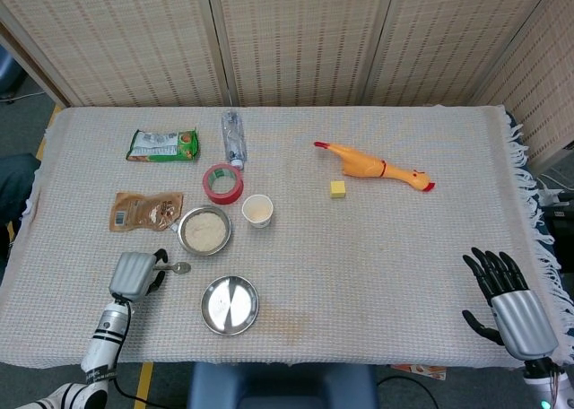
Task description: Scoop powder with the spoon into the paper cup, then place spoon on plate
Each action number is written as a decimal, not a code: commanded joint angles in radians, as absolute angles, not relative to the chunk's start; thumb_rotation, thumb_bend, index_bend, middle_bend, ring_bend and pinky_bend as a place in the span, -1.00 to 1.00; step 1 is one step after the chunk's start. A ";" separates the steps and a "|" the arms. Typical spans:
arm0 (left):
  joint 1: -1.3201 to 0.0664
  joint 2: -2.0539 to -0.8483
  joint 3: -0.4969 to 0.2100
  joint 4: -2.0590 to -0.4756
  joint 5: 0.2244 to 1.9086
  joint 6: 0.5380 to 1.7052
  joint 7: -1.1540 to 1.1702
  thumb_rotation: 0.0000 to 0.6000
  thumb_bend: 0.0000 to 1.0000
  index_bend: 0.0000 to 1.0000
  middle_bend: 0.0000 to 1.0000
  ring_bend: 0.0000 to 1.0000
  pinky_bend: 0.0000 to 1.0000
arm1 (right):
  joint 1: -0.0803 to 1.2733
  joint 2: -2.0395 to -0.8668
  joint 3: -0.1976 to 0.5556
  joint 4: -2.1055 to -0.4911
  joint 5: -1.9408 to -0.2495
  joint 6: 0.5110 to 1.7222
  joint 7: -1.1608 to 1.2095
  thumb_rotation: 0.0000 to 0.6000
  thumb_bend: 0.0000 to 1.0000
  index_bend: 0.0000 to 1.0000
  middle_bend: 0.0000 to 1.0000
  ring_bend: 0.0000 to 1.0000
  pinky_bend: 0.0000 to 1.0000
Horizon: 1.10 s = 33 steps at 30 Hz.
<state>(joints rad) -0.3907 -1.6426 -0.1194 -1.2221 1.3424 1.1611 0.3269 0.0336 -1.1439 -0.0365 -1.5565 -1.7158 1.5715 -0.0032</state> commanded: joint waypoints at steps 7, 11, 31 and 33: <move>-0.396 -1.656 -0.111 -1.200 1.320 1.153 0.348 1.00 -0.22 -0.12 1.00 1.00 1.00 | 0.036 -1.145 -0.037 -1.555 -1.713 1.566 -0.002 1.00 -0.69 -1.00 -1.00 -1.00 -1.00; -0.397 -1.657 -0.110 -1.195 1.308 1.152 0.371 1.00 -0.22 -0.13 1.00 1.00 1.00 | 0.036 -1.144 -0.038 -1.556 -1.712 1.564 -0.001 1.00 -0.69 -1.00 -1.00 -1.00 -1.00; -0.403 -1.707 -0.102 -1.094 1.299 1.174 0.424 1.00 -0.21 -0.03 1.00 1.00 1.00 | 0.036 -1.138 -0.046 -1.566 -1.716 1.557 -0.003 1.00 -0.69 -1.00 -1.00 -1.00 -1.00; -0.403 -1.707 -0.101 -1.098 1.298 1.174 0.425 1.00 -0.21 -0.03 1.00 1.00 1.00 | 0.035 -1.138 -0.046 -1.567 -1.717 1.559 -0.002 1.00 -0.69 -1.00 -1.00 -1.00 -1.00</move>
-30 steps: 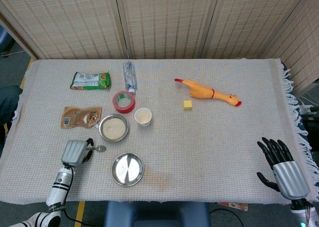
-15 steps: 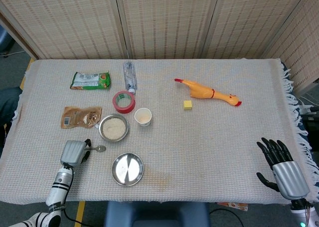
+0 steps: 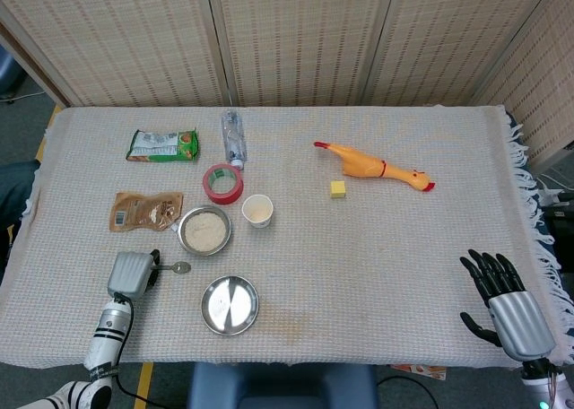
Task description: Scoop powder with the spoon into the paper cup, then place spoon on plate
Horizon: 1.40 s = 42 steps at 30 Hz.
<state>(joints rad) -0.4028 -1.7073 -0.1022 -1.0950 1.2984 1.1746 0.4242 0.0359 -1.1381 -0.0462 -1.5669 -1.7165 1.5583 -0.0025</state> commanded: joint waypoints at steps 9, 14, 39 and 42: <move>-0.402 -1.705 -0.099 -1.099 1.293 1.173 0.432 1.00 -0.22 0.00 1.00 1.00 1.00 | 0.036 -1.136 -0.048 -1.569 -1.716 1.555 0.000 1.00 -0.69 -1.00 -1.00 -1.00 -1.00; -0.404 -1.712 -0.100 -1.084 1.287 1.168 0.433 1.00 -0.22 0.01 1.00 1.00 1.00 | 0.037 -1.135 -0.049 -1.571 -1.715 1.551 -0.003 1.00 -0.69 -1.00 -1.00 -1.00 -1.00; -0.420 -1.527 -0.128 -1.339 1.349 1.265 0.561 1.00 -0.21 0.12 1.00 1.00 1.00 | 0.039 -1.137 -0.054 -1.573 -1.727 1.551 -0.006 1.00 -0.69 -1.00 -1.00 -1.00 -1.00; -0.445 -1.517 -0.144 -1.384 1.338 1.250 0.623 1.00 -0.21 0.12 1.00 1.00 1.00 | 0.038 -1.141 -0.055 -1.568 -1.734 1.558 -0.004 1.00 -0.69 -1.00 -1.00 -1.00 -1.00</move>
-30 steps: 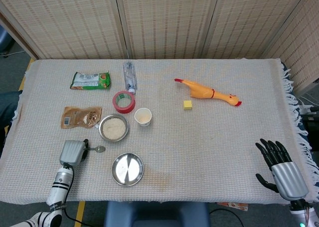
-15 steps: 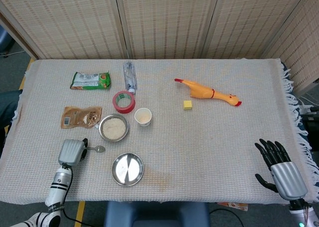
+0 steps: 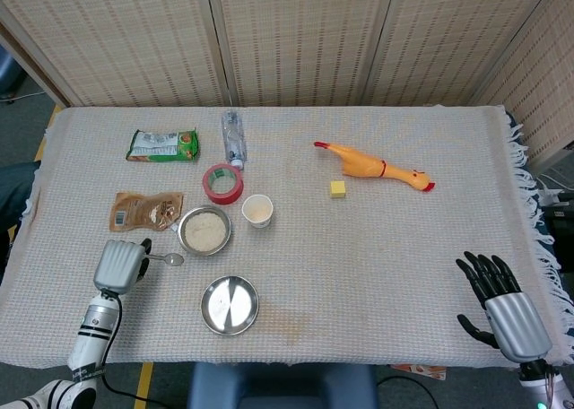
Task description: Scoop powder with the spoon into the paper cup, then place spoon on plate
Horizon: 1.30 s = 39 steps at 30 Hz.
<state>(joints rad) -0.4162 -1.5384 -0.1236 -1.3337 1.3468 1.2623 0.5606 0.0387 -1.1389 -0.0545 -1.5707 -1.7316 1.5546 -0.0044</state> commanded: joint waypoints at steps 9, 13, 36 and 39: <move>-0.527 -1.580 -0.189 -1.423 1.273 1.210 0.808 1.00 -0.21 0.13 1.00 1.00 1.00 | 0.037 -1.139 -0.057 -1.570 -1.732 1.556 -0.005 1.00 -0.69 -1.00 -1.00 -1.00 -1.00; -0.561 -1.628 -0.212 -1.395 1.232 1.215 0.906 1.00 -0.22 0.14 1.00 1.00 1.00 | 0.037 -1.137 -0.056 -1.569 -1.729 1.555 -0.002 1.00 -0.69 -1.00 -1.00 -1.00 -1.00; -0.676 -1.892 -0.117 -0.842 1.403 1.355 1.202 1.00 -0.21 0.09 1.00 1.00 1.00 | 0.043 -1.107 -0.076 -1.589 -1.739 1.532 0.033 1.00 -0.69 -1.00 -1.00 -1.00 -1.00; -0.674 -1.912 -0.104 -0.801 1.419 1.360 1.226 1.00 -0.21 0.09 1.00 1.00 1.00 | 0.045 -1.103 -0.079 -1.593 -1.739 1.527 0.037 1.00 -0.69 -1.00 -1.00 -1.00 -1.00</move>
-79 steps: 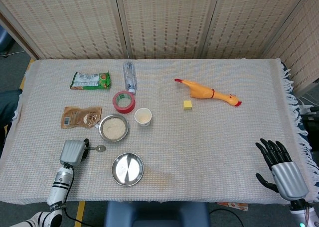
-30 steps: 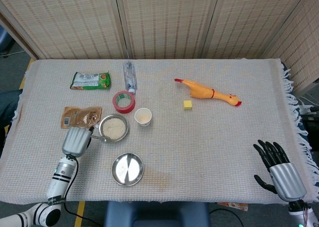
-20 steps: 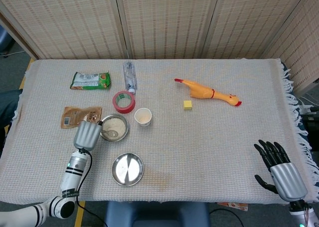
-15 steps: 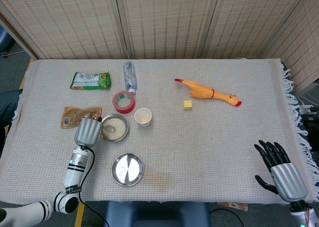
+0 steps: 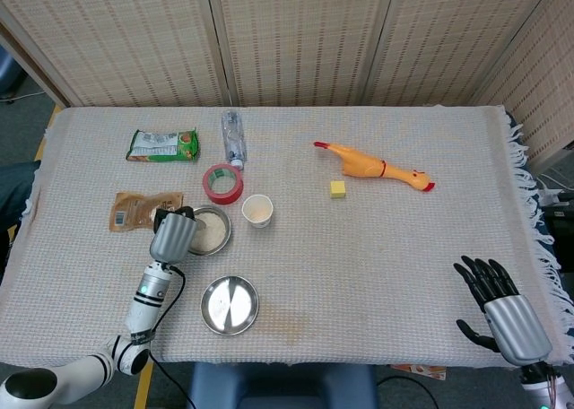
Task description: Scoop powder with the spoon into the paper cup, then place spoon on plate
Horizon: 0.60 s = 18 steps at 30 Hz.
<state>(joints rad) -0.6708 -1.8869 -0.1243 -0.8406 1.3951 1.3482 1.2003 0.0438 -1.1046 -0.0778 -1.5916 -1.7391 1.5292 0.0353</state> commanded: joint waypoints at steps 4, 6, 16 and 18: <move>-0.674 -1.936 -0.091 -0.748 1.439 1.363 1.241 1.00 -0.21 0.09 1.00 1.00 1.00 | 0.047 -1.097 -0.084 -1.597 -1.742 1.521 0.043 1.00 -0.69 -1.00 -1.00 -1.00 -1.00; -0.675 -1.946 -0.090 -0.725 1.442 1.360 1.244 1.00 -0.21 0.09 1.00 1.00 1.00 | 0.047 -1.093 -0.087 -1.600 -1.745 1.519 0.047 1.00 -0.69 -1.00 -1.00 -1.00 -1.00; -0.668 -1.961 -0.078 -0.672 1.464 1.348 1.239 1.00 -0.21 0.09 1.00 1.00 1.00 | 0.051 -1.085 -0.095 -1.605 -1.752 1.510 0.061 1.00 -0.70 -1.00 -1.00 -1.00 -1.00; -0.665 -1.963 -0.075 -0.668 1.466 1.342 1.236 1.00 -0.21 0.09 1.00 1.00 1.00 | 0.052 -1.085 -0.095 -1.605 -1.752 1.510 0.062 1.00 -0.69 -1.00 -1.00 -1.00 -1.00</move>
